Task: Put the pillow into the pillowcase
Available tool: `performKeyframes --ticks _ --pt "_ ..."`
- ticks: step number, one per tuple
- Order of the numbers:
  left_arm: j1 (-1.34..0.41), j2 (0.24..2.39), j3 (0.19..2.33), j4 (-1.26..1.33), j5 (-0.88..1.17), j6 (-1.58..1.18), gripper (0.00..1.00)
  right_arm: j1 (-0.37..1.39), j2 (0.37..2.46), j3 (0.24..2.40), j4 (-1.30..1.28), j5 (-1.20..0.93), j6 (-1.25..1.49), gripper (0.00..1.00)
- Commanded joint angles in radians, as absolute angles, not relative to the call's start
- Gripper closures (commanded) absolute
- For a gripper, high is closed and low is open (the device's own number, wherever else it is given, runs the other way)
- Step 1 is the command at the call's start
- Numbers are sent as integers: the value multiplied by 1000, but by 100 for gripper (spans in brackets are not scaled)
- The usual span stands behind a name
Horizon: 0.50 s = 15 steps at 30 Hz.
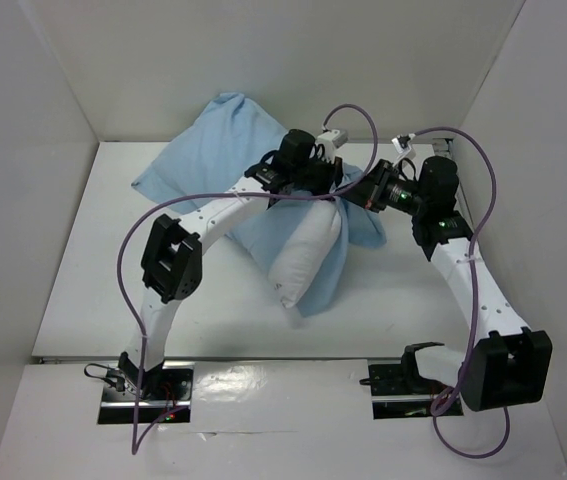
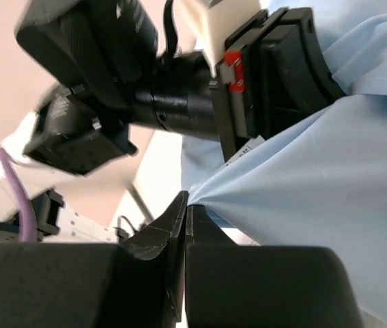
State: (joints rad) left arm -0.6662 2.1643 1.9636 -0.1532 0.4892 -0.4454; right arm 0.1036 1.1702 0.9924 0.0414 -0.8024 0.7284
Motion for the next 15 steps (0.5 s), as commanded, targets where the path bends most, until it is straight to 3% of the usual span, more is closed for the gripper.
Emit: performKeyframes --ticks 1,2,3,5,6,10,11,13,15 --pt "-641 2301 2003 -421 437 -443 91 144 1054 1111 223 -930 671 100" --pt "-631 2301 2040 -463 458 -443 72 144 1054 1098 184 -911 649 100" --pt "-630 2301 2078 -510 478 -443 38 144 1043 1085 123 -884 632 100" --pt "-620 2287 2153 -643 503 -416 2 144 1032 1060 88 -853 600 100" --pt "-620 2277 2169 -684 518 -405 0 144 1032 1036 75 -844 600 100" --pt "-572 2214 2158 -788 554 -417 0 144 1035 982 48 -821 589 100" --pt "-563 2179 2136 -779 578 -428 15 144 1035 982 57 -821 589 100" --pt "-542 2151 2062 -723 682 -454 31 144 1066 939 105 -810 609 100" --pt "-541 2141 2051 -723 695 -463 75 144 1075 927 123 -798 620 100"
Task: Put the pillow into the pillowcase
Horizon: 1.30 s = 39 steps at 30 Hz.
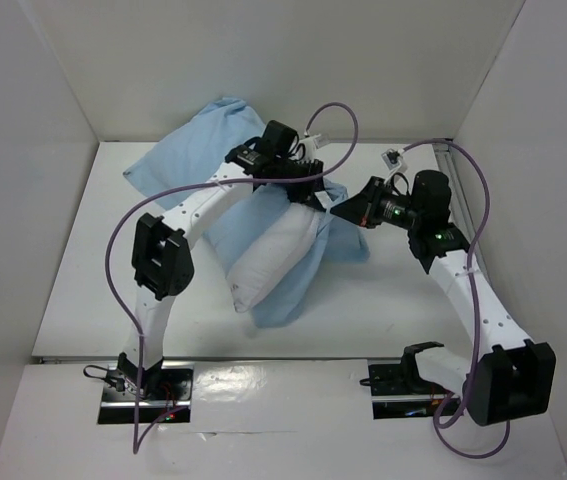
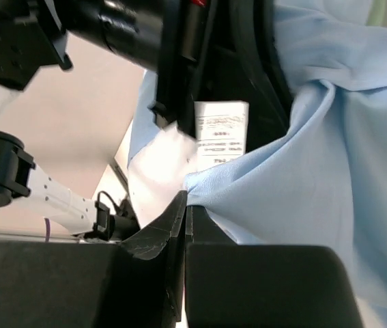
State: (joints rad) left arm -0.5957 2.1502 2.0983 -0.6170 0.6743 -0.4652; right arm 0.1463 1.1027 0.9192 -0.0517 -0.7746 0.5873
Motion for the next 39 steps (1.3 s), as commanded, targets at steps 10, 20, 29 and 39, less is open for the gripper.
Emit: performKeyframes --ticks 10,20,29,39 --pt "-523 2115 2098 -790 741 -454 0 144 1112 902 166 -706 649 100" --pt "-494 2048 2118 -762 833 -472 95 144 1121 902 138 -675 640 100" --pt "-485 2050 2128 -729 922 -472 0 144 1140 922 149 -675 640 100" --pt "-466 2011 2118 -563 1091 -551 1 144 1149 922 160 -675 640 100"
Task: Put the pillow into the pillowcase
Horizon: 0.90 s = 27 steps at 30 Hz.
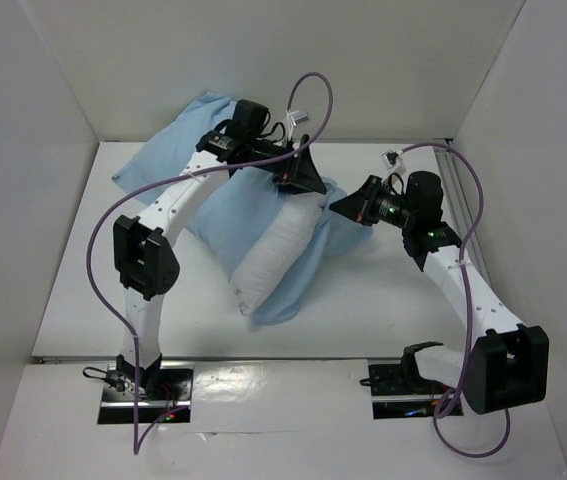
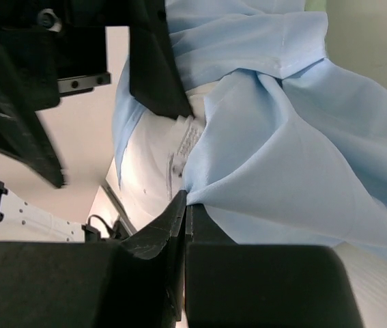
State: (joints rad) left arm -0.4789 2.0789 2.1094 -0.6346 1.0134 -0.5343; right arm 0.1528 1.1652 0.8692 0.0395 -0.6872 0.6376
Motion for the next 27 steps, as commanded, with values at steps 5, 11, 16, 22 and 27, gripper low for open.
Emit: performKeyframes --ticks 5,11,16,22,27 --pt "-457 1957 2097 -494 1112 -574 1 144 1149 922 160 -675 640 100" --pt "-434 1899 2097 -483 1068 -554 4 144 1158 922 160 -675 640 100" --pt "-414 1865 2106 -541 1006 -493 90 144 1158 922 150 -675 640 100" --pt "-460 1928 2080 -796 974 -313 100 144 1158 940 140 -675 630 100" --pt "-482 1971 1922 -743 900 -282 100 135 1158 991 120 -675 611 100"
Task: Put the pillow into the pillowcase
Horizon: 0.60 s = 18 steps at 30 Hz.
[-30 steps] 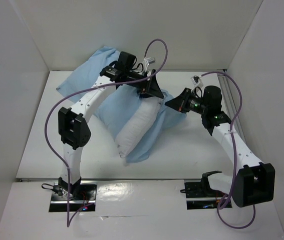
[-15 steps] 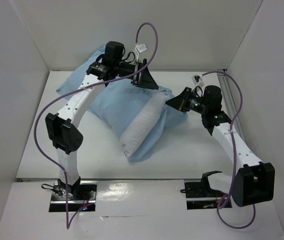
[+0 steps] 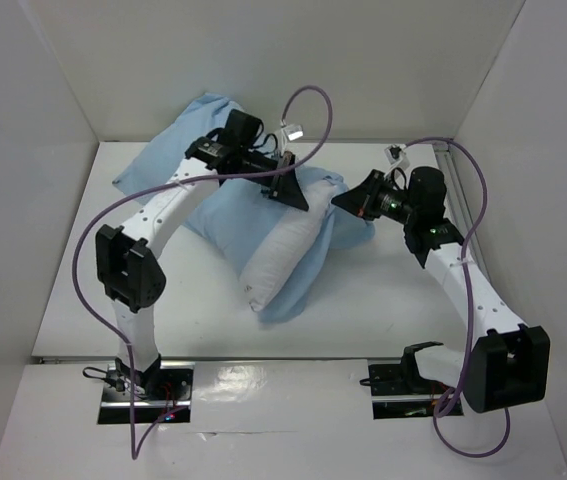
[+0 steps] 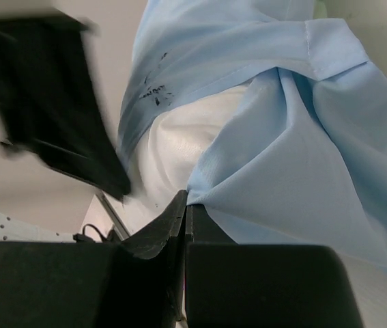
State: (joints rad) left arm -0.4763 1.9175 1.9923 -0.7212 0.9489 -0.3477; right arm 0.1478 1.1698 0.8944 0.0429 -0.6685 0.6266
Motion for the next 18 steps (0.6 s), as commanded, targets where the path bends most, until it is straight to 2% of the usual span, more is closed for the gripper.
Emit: performKeyframes --ticks 1,8,12,18 --pt "-482 1988 1889 -733 919 -269 100 135 1167 1002 111 -675 601 100" --pt "-482 2134 1790 -597 813 -337 100 135 1186 1104 121 -710 601 100" --pt "-453 2181 1752 -516 822 -382 100 135 1175 1166 121 -756 611 100" --pt "-453 2269 1788 -525 756 -393 100 135 1146 1209 169 -790 624 100"
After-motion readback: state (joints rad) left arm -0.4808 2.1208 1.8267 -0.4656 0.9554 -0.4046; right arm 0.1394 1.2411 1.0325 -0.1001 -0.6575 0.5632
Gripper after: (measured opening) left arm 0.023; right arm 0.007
